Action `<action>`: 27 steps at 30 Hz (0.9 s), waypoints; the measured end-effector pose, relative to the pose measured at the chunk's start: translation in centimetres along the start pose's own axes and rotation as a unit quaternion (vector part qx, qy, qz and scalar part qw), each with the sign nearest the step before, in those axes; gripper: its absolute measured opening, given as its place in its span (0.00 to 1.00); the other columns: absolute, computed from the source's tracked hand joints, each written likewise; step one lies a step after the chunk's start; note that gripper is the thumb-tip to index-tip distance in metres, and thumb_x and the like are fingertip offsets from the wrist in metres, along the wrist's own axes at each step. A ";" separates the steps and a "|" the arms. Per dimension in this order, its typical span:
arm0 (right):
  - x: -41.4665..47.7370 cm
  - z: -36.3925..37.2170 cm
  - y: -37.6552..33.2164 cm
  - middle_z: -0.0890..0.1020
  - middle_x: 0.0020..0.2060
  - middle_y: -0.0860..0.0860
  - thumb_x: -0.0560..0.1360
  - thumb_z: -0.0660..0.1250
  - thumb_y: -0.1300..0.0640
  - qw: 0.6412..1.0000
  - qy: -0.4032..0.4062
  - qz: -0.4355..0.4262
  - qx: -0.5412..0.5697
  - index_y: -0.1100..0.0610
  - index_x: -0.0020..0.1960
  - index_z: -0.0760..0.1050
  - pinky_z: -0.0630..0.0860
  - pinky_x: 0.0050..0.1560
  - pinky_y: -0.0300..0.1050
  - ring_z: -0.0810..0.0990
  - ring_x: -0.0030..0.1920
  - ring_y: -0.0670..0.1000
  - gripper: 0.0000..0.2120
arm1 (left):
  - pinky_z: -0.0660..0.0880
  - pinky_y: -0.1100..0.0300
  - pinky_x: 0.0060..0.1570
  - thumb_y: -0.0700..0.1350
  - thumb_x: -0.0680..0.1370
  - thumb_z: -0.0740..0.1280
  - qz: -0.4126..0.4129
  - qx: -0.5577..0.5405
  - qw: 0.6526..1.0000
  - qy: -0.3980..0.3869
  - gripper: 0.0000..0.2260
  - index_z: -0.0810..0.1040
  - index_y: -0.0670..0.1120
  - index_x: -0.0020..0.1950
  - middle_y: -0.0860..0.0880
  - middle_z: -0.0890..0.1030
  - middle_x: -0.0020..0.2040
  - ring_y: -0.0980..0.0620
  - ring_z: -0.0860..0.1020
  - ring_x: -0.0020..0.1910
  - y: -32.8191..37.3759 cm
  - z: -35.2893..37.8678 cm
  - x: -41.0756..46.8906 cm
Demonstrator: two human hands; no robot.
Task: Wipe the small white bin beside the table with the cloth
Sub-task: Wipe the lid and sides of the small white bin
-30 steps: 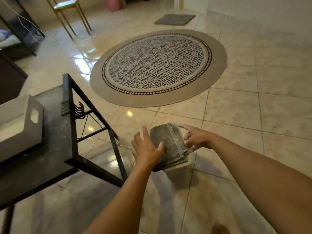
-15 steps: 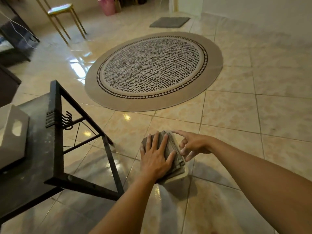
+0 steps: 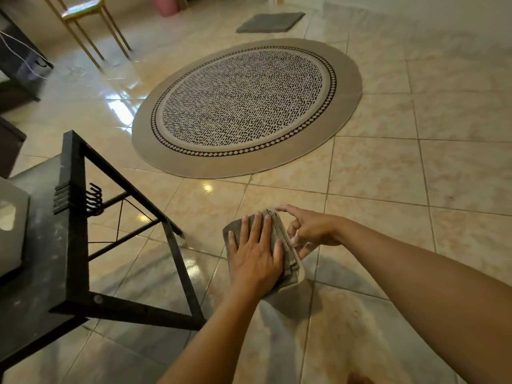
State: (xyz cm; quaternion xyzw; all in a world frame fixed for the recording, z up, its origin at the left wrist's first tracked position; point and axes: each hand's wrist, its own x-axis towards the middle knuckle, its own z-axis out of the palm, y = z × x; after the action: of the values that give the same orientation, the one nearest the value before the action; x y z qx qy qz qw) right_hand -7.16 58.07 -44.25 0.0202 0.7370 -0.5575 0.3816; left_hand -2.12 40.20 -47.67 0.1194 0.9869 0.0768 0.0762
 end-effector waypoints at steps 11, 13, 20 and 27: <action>0.0 0.6 0.0 0.72 0.38 0.55 0.75 0.62 0.77 1.000 -0.005 -0.001 0.024 0.41 0.80 0.51 0.83 0.35 0.48 0.78 0.36 0.50 0.45 | 0.36 0.42 0.76 0.56 0.84 0.42 -0.048 -0.025 0.998 0.012 0.27 0.34 0.55 0.79 0.54 0.33 0.80 0.51 0.29 0.77 -0.9 0.4 0.3; 0.0 0.4 -0.1 0.72 0.38 0.55 0.75 0.62 0.77 1.000 -0.007 -0.004 0.023 0.42 0.80 0.52 0.83 0.35 0.48 0.78 0.34 0.49 0.45 | 0.33 0.42 0.75 0.56 0.84 0.42 -0.032 -0.027 0.999 0.010 0.27 0.33 0.56 0.79 0.55 0.30 0.78 0.51 0.27 0.76 0.3 0.8 -1.7; -0.2 0.6 -0.1 0.77 0.41 0.57 0.75 0.60 0.78 1.000 -0.004 0.001 0.012 0.40 0.79 0.49 0.83 0.38 0.49 0.82 0.38 0.51 0.46 | 0.33 0.43 0.75 0.57 0.83 0.42 0.004 0.010 1.000 0.008 0.26 0.35 0.57 0.79 0.54 0.33 0.79 0.50 0.30 0.77 0.8 0.4 1.2; 0.1 0.9 -0.5 0.75 0.41 0.56 0.74 0.61 0.79 1.000 -0.008 0.004 0.009 0.40 0.80 0.51 0.84 0.38 0.50 0.81 0.36 0.51 0.47 | 0.33 0.45 0.75 0.58 0.83 0.43 -0.024 -0.004 1.000 -0.012 0.28 0.33 0.56 0.79 0.53 0.32 0.79 0.50 0.28 0.76 1.3 0.5 -2.3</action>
State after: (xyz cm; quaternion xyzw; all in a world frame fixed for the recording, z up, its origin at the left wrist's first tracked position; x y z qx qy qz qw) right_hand -6.98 57.07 -43.98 0.0224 0.7290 -0.5624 0.3895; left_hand 0.47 40.95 -47.61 0.0965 0.9882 0.0776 0.0899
